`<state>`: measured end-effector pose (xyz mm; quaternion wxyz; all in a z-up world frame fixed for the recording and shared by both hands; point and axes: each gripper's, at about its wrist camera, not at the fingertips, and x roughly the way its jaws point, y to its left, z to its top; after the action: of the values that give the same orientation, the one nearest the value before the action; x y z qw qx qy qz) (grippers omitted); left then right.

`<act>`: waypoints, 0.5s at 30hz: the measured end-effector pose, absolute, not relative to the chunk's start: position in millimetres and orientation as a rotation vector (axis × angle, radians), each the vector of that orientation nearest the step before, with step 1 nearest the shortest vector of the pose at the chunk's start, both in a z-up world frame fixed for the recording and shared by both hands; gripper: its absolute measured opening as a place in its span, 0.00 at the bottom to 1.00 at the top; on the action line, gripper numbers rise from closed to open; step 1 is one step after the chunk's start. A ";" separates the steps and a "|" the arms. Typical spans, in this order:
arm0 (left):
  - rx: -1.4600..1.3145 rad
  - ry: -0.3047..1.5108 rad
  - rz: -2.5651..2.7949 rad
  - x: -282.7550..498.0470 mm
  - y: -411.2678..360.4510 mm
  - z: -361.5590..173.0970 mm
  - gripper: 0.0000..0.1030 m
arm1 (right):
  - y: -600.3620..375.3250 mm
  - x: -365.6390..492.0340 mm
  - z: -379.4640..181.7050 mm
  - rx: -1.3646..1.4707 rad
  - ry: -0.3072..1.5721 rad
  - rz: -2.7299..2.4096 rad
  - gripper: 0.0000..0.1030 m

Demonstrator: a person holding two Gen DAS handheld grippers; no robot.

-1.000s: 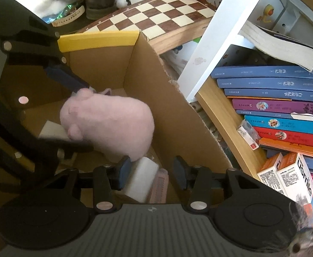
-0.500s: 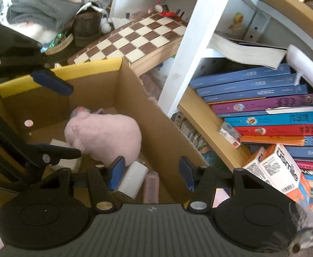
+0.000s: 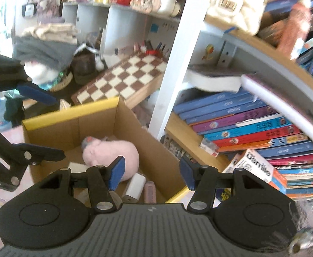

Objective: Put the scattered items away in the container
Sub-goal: 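Open left tool to drop the pig while right tool releases the charger block into the box, then withdraw both open tools from the box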

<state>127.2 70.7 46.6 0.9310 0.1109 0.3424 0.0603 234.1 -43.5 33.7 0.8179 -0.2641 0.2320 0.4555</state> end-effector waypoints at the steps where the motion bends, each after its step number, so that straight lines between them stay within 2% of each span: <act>1: 0.221 0.686 0.126 122.2 69.9 51.0 0.73 | -46.9 230.3 37.9 -0.555 0.486 0.970 0.53; 5: 0.195 0.630 0.140 104.4 65.6 64.4 0.77 | -59.4 211.3 49.8 -0.537 0.452 0.967 0.55; 15: 0.187 0.586 0.112 71.3 44.6 74.1 0.79 | -94.1 168.1 47.5 -0.572 0.429 0.954 0.56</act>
<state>71.3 44.6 74.1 0.9515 0.0918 0.2885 0.0553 168.1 -94.1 47.5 0.8276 -0.2692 0.2020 0.4493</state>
